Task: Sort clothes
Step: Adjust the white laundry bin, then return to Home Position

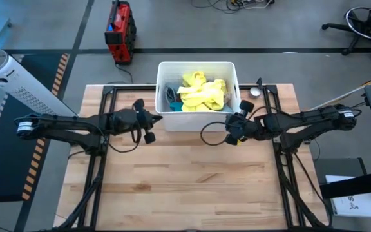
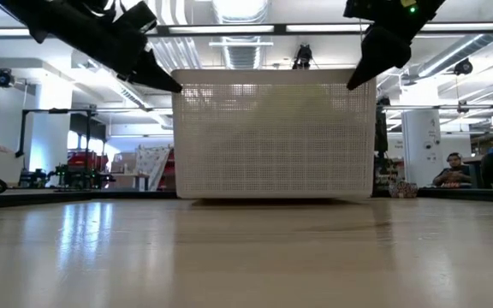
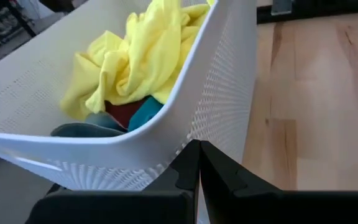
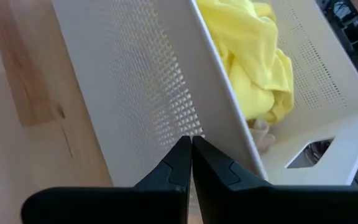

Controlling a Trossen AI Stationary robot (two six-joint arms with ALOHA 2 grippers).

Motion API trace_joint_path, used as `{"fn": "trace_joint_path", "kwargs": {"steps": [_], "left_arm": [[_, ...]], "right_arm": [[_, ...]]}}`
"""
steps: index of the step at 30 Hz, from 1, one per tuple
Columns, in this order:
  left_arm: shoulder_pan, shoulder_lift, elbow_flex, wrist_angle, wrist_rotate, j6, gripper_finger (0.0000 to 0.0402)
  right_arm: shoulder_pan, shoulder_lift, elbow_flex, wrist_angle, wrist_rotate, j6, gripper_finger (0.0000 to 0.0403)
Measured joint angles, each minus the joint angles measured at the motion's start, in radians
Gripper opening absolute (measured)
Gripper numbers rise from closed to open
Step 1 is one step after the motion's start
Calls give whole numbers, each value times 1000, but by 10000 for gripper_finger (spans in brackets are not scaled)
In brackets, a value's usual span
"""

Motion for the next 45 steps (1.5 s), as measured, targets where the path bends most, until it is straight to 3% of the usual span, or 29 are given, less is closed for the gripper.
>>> {"fn": "trace_joint_path", "kwargs": {"steps": [6, 16, 22, 31, 37, 45], "left_arm": [[-1, -91, -4, -23, 9, -16, 0], [-5, -270, -55, -59, 154, -55, 0], [-5, -401, -206, 6, 296, -79, 0], [-6, -629, -462, 126, 302, -118, 0], [-6, -796, -566, 165, 302, -136, 0], [-6, -975, -579, 36, 290, -135, 0]], "right_arm": [[42, -48, -3, -14, 16, 0, 0], [123, -169, -55, 23, -23, 8, 0], [137, -284, -222, 235, -133, -51, 0], [126, -494, -577, 741, -358, -170, 0], [109, -704, -727, 794, -357, -147, 0], [109, -1058, -842, 766, -349, -219, 0]]}}
